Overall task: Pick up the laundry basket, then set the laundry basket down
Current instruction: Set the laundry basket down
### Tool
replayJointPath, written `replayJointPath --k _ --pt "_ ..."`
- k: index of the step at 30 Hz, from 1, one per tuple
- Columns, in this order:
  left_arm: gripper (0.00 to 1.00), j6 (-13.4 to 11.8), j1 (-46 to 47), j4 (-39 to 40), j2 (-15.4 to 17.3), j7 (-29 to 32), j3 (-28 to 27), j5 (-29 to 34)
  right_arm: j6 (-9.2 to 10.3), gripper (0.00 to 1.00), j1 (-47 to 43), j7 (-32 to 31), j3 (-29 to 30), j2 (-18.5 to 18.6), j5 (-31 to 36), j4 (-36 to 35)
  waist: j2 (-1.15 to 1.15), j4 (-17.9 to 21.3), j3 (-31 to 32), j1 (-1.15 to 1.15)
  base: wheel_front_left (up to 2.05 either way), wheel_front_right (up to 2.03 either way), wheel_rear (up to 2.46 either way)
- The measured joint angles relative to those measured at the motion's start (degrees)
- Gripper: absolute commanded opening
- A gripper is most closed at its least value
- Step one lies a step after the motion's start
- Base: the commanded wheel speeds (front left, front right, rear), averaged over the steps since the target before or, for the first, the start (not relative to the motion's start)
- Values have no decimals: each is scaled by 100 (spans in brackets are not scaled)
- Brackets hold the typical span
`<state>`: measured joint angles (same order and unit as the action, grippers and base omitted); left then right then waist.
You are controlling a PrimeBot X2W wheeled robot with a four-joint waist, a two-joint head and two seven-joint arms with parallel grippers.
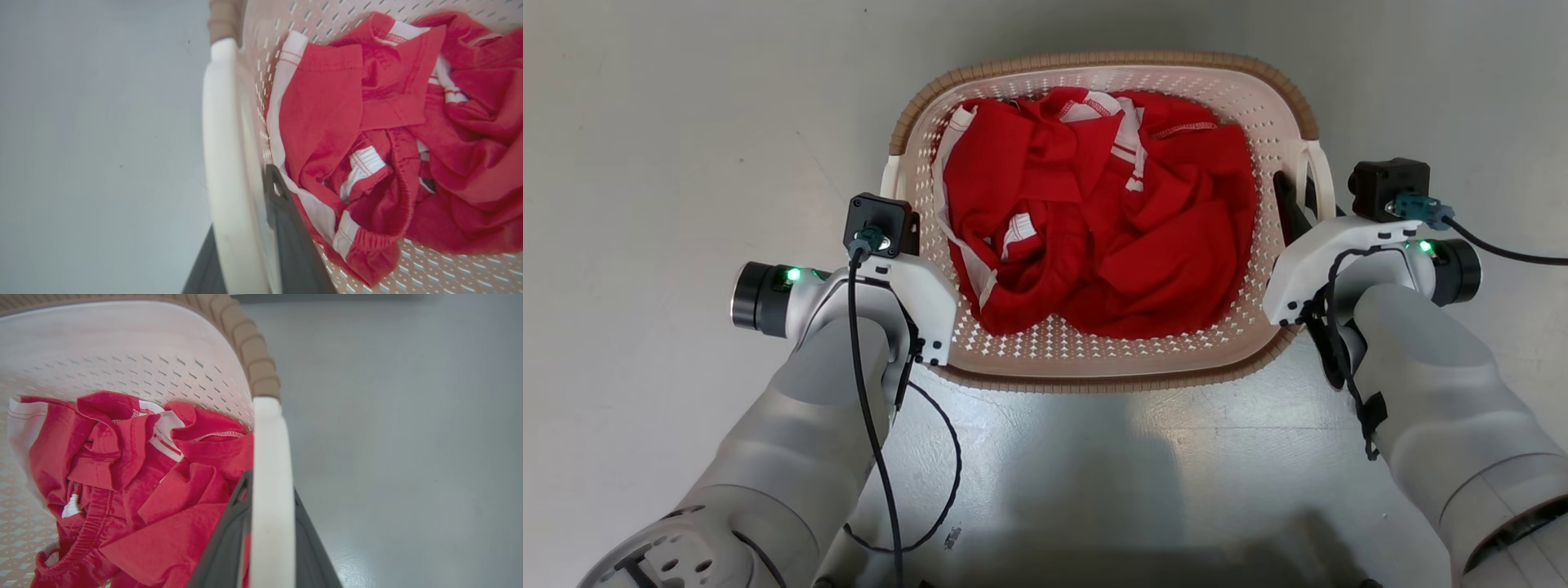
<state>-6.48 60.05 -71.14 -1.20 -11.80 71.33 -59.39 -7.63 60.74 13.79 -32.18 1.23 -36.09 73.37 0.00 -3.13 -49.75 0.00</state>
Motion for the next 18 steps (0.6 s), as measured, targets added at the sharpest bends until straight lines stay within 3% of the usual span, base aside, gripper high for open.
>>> replayJointPath --k 5,6,7,8,18 --pt "0 0 46 -5 1 -63 2 0 0 0 26 7 30 1 58 0 0 -5 -40 0 0 0 0" --pt "12 2 46 -4 1 -81 2 0 0 0 26 16 49 1 91 0 0 -3 -43 0 0 0 0" --pt "42 15 46 -4 1 -102 4 1 0 32 26 18 69 2 94 0 0 -4 -44 0 0 0 0" --pt "100 35 47 -9 11 -118 27 14 0 100 26 18 76 11 104 1 0 -4 -44 0 0 0 0" --pt "100 9 45 2 225 -192 101 149 1 100 21 41 75 185 153 42 0 -41 28 0 0 0 0"
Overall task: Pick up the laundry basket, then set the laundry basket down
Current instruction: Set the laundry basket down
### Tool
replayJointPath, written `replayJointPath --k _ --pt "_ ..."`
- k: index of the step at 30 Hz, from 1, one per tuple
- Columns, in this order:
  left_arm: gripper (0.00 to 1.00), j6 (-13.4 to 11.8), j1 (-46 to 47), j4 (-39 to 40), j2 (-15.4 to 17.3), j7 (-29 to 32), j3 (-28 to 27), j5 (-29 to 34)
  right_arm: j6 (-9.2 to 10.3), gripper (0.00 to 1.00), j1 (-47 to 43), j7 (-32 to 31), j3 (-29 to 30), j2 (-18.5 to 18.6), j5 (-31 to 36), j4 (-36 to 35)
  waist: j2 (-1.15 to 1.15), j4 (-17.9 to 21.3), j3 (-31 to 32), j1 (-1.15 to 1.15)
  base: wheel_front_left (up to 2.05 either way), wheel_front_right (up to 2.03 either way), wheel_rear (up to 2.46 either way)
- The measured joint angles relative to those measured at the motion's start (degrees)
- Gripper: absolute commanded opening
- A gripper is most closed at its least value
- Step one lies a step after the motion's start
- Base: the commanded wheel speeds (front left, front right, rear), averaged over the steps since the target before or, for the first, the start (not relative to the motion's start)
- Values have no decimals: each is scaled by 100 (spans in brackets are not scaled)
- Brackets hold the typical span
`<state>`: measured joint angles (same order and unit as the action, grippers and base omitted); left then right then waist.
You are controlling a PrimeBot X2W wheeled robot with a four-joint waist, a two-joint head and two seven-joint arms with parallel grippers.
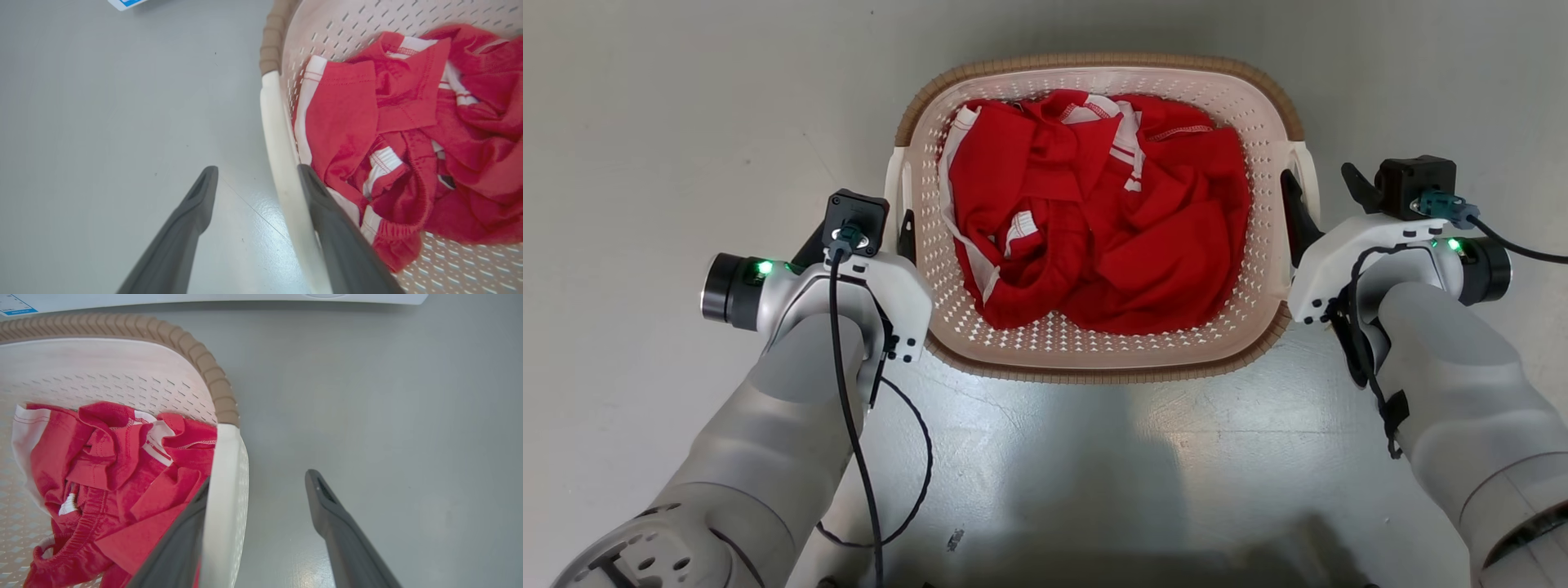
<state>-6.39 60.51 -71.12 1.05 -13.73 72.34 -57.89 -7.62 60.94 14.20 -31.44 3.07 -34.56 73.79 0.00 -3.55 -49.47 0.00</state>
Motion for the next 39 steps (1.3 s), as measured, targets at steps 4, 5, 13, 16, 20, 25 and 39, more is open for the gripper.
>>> replayJointPath --k 4,5,13,16,20,25,39 --pt "100 0 -6 56 1 0 12 -1 0 100 -15 -2 -86 23 -15 3 0 -12 72 0 0 0 0" --pt "100 2 -12 62 5 1 13 -5 0 100 -17 -8 -100 23 -29 4 0 -11 99 0 0 0 0" --pt "100 46 -130 55 30 1 14 -81 0 100 -112 -26 -254 30 -181 -10 0 29 367 0 0 0 0" --pt "100 63 -207 53 36 1 15 -109 4 100 -205 -33 -307 38 -234 -20 0 48 486 0 0 0 0" --pt "100 92 -319 37 38 -1 15 -130 7 100 -346 -34 -398 58 -316 -69 0 78 682 0 0 0 0" --pt "100 123 -504 8 41 -34 -22 -278 7 100 -521 -33 -467 56 -437 -124 0 123 999 0 0 0 0" --pt "100 135 -1172 44 48 -58 -433 -369 7 100 -1113 -24 -678 49 -651 -135 0 191 2091 0 0 0 0"
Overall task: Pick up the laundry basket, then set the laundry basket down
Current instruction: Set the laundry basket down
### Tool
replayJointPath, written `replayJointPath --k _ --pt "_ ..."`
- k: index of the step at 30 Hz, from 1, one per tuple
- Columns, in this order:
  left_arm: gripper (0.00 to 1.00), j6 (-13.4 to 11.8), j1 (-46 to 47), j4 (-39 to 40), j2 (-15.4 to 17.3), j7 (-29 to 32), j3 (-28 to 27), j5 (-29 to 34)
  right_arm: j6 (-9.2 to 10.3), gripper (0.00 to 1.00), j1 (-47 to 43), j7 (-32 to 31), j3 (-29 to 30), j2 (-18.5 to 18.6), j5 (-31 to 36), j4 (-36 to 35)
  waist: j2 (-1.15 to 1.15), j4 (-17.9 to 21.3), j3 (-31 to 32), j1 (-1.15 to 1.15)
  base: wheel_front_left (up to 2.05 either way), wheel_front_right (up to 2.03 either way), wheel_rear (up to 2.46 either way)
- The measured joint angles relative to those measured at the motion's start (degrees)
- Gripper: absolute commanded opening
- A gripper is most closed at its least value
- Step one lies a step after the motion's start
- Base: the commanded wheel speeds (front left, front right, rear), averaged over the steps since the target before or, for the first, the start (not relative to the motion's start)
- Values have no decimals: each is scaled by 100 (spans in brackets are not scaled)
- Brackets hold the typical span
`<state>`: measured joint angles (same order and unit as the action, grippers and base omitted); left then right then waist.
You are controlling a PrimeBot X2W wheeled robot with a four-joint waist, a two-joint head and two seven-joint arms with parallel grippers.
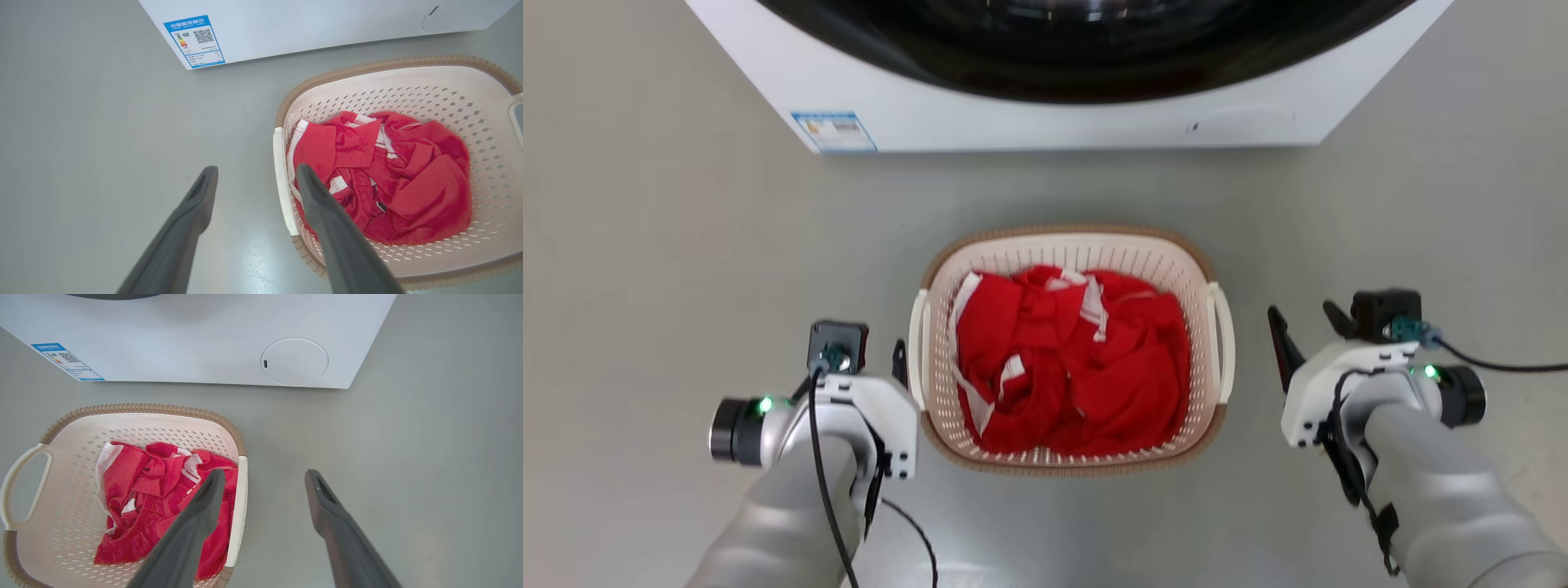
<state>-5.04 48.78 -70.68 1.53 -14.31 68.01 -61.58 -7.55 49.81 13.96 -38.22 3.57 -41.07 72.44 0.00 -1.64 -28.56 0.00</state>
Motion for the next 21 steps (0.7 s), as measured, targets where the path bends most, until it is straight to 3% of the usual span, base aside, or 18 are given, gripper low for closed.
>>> replayJointPath --k 11,21 --pt "100 -78 -899 465 233 0 -764 450 0 100 -621 21 -123 -9 -119 -81 0 38 1119 0 0 0 0" --pt "100 -321 -1672 1274 554 0 -1830 1195 0 100 -1044 25 468 -15 257 -483 0 77 1872 0 0 0 0"
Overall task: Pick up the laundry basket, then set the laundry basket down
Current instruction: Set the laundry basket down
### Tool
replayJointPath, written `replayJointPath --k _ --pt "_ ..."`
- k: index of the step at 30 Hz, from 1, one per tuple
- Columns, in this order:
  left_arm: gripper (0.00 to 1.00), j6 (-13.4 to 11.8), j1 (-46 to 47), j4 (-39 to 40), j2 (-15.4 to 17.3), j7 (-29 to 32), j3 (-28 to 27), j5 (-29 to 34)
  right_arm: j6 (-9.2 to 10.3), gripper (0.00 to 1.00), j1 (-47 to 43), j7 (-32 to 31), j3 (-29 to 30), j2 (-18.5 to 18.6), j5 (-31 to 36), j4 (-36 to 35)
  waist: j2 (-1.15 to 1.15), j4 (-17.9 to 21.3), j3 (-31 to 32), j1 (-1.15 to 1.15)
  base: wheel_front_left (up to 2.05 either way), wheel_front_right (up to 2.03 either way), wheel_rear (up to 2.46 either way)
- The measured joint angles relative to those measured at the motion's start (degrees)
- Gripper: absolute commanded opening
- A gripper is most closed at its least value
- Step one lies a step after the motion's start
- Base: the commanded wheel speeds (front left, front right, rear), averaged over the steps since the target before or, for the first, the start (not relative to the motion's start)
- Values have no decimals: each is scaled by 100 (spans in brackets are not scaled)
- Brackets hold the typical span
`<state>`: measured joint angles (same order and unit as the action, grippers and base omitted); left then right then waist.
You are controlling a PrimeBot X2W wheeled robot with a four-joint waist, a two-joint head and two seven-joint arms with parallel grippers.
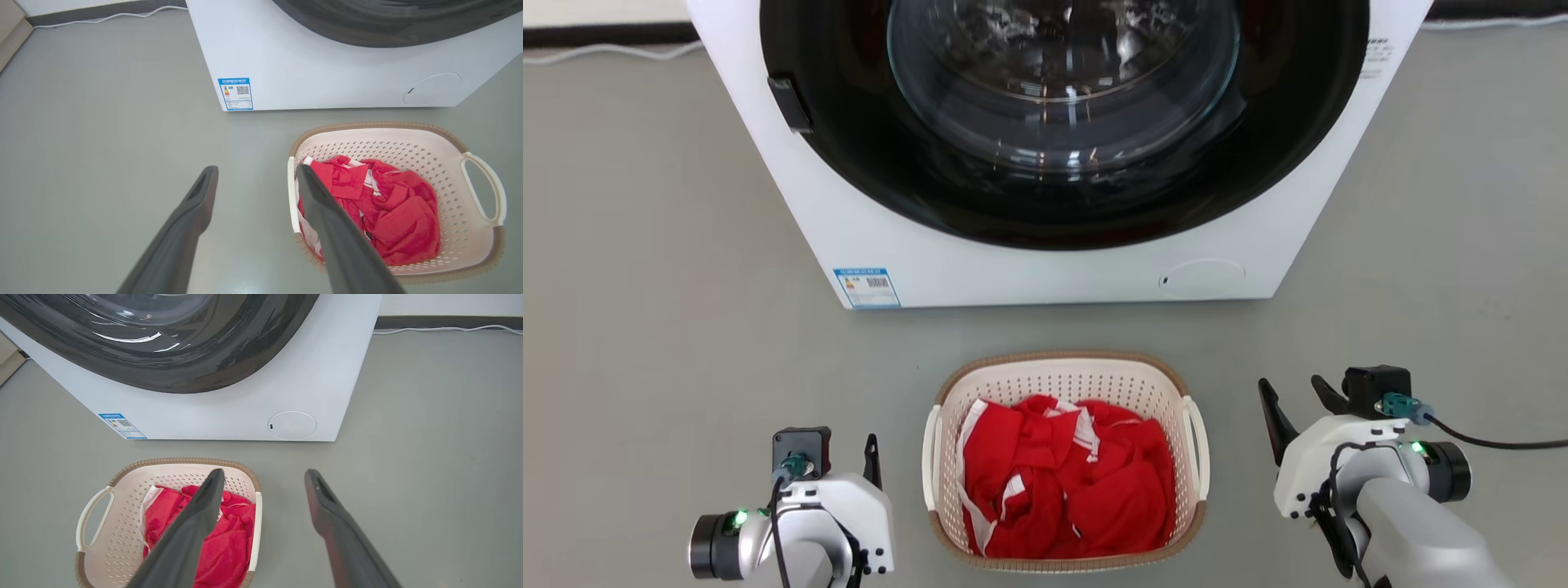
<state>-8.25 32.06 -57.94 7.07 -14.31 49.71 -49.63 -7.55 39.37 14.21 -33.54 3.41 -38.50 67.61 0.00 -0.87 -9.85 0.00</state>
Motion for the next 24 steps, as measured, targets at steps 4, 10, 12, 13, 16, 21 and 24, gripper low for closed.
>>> replayJointPath --k 4,10,12,13,16,21,24 --pt "100 -69 -316 436 83 0 -505 401 0 100 -225 0 485 1 424 -302 0 13 180 0 0 0 0" --pt "100 -105 -893 1193 166 0 -1304 1115 0 100 -716 1 1192 -3 1091 -921 0 40 422 0 0 0 0" --pt "100 -111 -1092 1454 166 0 -1573 1360 0 100 -881 1 1396 -1 1305 -1152 0 42 503 0 0 0 0" --pt "100 -111 -1190 1581 165 0 -1703 1466 0 100 -959 1 1494 -3 1383 -1280 0 41 543 0 0 0 0" --pt "100 -109 -1460 1933 154 0 -2059 1800 0 100 -1188 1 1716 -5 1635 -1651 0 31 648 0 0 0 0" --pt "100 -77 -1819 2530 86 -1 -2630 2265 0 100 -1545 1 1872 -18 1752 -2238 0 25 771 0 0 0 0" --pt "100 13 -2055 2922 18 -1 -2962 2533 0 100 -1718 1 1969 -23 1842 -2582 0 39 794 0 0 0 0"
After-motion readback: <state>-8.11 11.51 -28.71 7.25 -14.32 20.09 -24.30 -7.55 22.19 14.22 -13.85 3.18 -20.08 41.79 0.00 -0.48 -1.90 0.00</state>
